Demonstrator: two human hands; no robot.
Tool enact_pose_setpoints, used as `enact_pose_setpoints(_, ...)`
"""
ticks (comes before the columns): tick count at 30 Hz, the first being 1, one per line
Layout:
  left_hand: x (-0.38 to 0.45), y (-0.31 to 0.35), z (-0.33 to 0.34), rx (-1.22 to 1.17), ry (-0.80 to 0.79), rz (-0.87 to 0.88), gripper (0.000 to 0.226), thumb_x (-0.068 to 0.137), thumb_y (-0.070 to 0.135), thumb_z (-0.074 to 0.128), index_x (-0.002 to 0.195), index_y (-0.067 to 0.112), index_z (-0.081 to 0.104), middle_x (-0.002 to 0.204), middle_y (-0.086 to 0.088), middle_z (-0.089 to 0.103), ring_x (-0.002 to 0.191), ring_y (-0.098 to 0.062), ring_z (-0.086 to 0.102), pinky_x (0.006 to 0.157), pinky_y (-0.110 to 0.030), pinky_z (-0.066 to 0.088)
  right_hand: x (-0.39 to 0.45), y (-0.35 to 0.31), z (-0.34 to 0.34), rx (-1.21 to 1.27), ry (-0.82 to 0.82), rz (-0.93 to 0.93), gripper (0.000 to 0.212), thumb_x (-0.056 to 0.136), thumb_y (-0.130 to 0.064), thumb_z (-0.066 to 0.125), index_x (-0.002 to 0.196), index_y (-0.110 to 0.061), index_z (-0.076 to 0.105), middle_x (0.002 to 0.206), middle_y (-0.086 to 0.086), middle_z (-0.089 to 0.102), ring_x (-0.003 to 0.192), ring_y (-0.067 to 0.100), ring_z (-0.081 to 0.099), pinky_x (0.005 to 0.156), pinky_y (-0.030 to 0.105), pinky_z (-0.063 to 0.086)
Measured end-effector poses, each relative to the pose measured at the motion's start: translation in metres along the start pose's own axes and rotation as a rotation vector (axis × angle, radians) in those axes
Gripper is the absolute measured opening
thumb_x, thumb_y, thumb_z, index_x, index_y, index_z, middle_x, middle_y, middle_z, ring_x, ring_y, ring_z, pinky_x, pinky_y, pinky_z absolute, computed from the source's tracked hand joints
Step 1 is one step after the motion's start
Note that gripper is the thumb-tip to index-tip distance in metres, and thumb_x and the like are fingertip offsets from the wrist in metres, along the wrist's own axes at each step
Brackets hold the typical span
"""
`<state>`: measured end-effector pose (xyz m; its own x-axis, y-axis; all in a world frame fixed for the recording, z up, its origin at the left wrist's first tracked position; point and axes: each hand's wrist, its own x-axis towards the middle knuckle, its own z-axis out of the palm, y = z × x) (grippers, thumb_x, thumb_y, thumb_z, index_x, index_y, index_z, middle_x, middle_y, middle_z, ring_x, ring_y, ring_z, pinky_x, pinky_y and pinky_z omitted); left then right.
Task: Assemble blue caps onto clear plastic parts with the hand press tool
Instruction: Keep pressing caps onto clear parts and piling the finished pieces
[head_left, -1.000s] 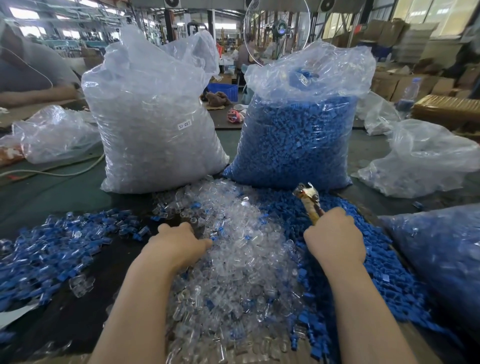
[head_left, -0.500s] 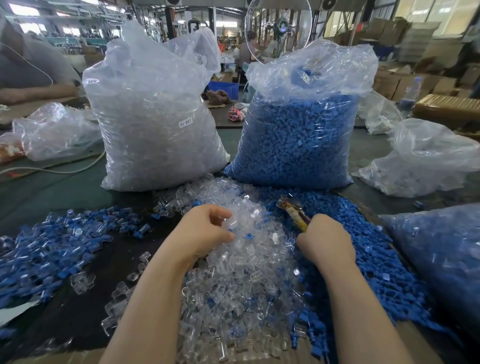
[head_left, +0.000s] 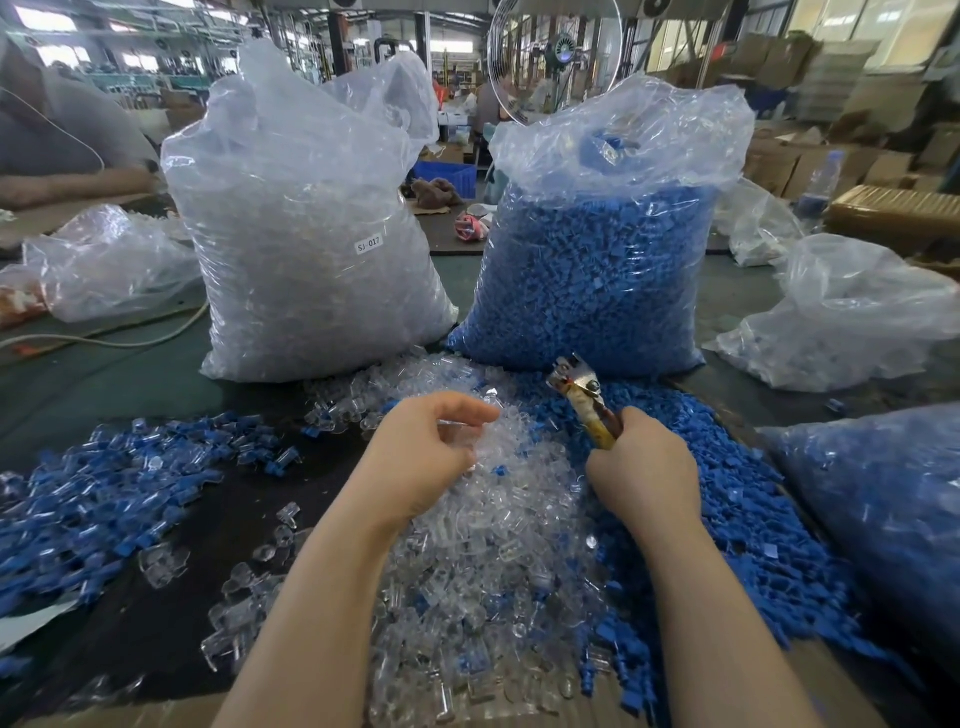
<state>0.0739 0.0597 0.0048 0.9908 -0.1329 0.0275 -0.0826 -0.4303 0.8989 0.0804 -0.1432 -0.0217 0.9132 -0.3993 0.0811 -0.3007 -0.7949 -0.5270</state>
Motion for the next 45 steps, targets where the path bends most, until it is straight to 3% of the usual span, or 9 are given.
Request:
enact_pose_setpoints(8, 0.003, -0.001, 0.004, -0.095, 0.136, -0.005, 0.018, 0.081, 0.017, 0.078, 0.093, 0.03, 0.073, 0.085, 0.007, 0.075, 0.077, -0.01, 0.073, 0.075, -0.03, 0.059, 0.002, -0.001, 0.0, 0.238, 0.048, -0.097, 0.007, 0.082, -0.017, 0.057, 0.08, -0.023, 0.053, 0.074, -0.002, 0.059, 0.07, 0.022, 0.055, 0.062, 0.035, 0.044)
enact_pose_setpoints(15, 0.001, 0.006, 0.011, -0.034, 0.175, 0.045, 0.007, 0.087, 0.043, 0.069, 0.081, 0.039, 0.072, 0.075, 0.025, 0.071, 0.074, 0.01, 0.065, 0.071, -0.019, 0.049, -0.001, -0.006, 0.0, 0.594, 0.046, -0.195, 0.006, 0.089, -0.02, 0.061, 0.088, -0.025, 0.064, 0.069, -0.005, 0.061, 0.057, 0.012, 0.05, 0.057, 0.03, 0.04)
enact_pose_setpoints(20, 0.001, 0.01, 0.017, -0.158, 0.232, 0.017, 0.014, 0.09, 0.038, 0.067, 0.08, 0.031, 0.074, 0.069, 0.012, 0.073, 0.065, 0.001, 0.066, 0.067, -0.023, 0.053, -0.007, -0.014, -0.003, 0.846, -0.001, -0.189, 0.017, 0.091, -0.01, 0.063, 0.085, -0.025, 0.069, 0.054, -0.012, 0.054, 0.044, 0.002, 0.038, 0.043, 0.015, 0.036)
enact_pose_setpoints(23, 0.001, 0.011, 0.018, -0.222, 0.238, 0.01, 0.01, 0.089, 0.033, 0.07, 0.081, 0.029, 0.074, 0.069, 0.008, 0.073, 0.063, -0.001, 0.065, 0.064, -0.016, 0.054, -0.01, -0.018, -0.007, 0.965, -0.035, -0.168, 0.018, 0.092, -0.01, 0.065, 0.091, -0.026, 0.072, 0.067, 0.005, 0.064, 0.06, 0.005, 0.05, 0.048, 0.008, 0.041)
enact_pose_setpoints(27, 0.001, 0.016, 0.02, -0.305, 0.236, -0.011, 0.005, 0.087, 0.029, 0.072, 0.083, 0.027, 0.074, 0.073, 0.01, 0.074, 0.06, -0.001, 0.066, 0.065, -0.017, 0.056, -0.009, -0.019, -0.007, 0.993, -0.084, -0.166, 0.011, 0.093, -0.012, 0.066, 0.092, -0.022, 0.071, 0.056, -0.019, 0.059, 0.053, -0.005, 0.052, 0.056, 0.011, 0.043)
enact_pose_setpoints(33, -0.001, 0.017, 0.021, -0.327, 0.208, -0.02, 0.008, 0.086, 0.019, 0.073, 0.086, 0.027, 0.075, 0.075, 0.008, 0.075, 0.068, -0.005, 0.07, 0.066, -0.017, 0.055, -0.005, -0.013, -0.007, 0.784, -0.037, -0.159, 0.009, 0.089, -0.014, 0.068, 0.086, -0.023, 0.07, 0.069, -0.008, 0.065, 0.055, 0.0, 0.053, 0.049, 0.016, 0.045)
enact_pose_setpoints(38, 0.0, 0.013, 0.018, -0.33, 0.23, -0.035, 0.024, 0.082, 0.005, 0.073, 0.093, 0.026, 0.075, 0.083, 0.005, 0.075, 0.073, -0.003, 0.067, 0.072, -0.019, 0.057, 0.003, -0.002, -0.012, 0.066, 0.089, -0.034, 0.006, 0.087, -0.018, 0.057, 0.092, -0.016, 0.056, 0.085, 0.005, 0.058, 0.07, 0.025, 0.051, 0.059, 0.033, 0.035)
enact_pose_setpoints(43, 0.001, 0.011, 0.017, -0.349, 0.234, -0.043, 0.031, 0.078, -0.002, 0.072, 0.099, 0.019, 0.074, 0.08, 0.005, 0.073, 0.067, -0.001, 0.065, 0.065, -0.015, 0.056, 0.002, 0.015, -0.016, -0.129, -0.042, 0.221, 0.036, 0.09, -0.018, 0.061, 0.119, 0.0, 0.05, 0.133, 0.025, 0.04, 0.059, 0.025, 0.038, 0.065, 0.038, 0.037)
enact_pose_setpoints(45, 0.0, 0.011, 0.017, -0.355, 0.236, -0.05, 0.03, 0.077, -0.003, 0.073, 0.097, 0.019, 0.075, 0.077, 0.005, 0.073, 0.066, -0.002, 0.064, 0.067, -0.021, 0.057, 0.0, 0.018, -0.016, -0.162, -0.081, 0.212, 0.03, 0.091, -0.018, 0.06, 0.114, -0.001, 0.053, 0.131, 0.025, 0.045, 0.061, 0.026, 0.042, 0.066, 0.037, 0.039)
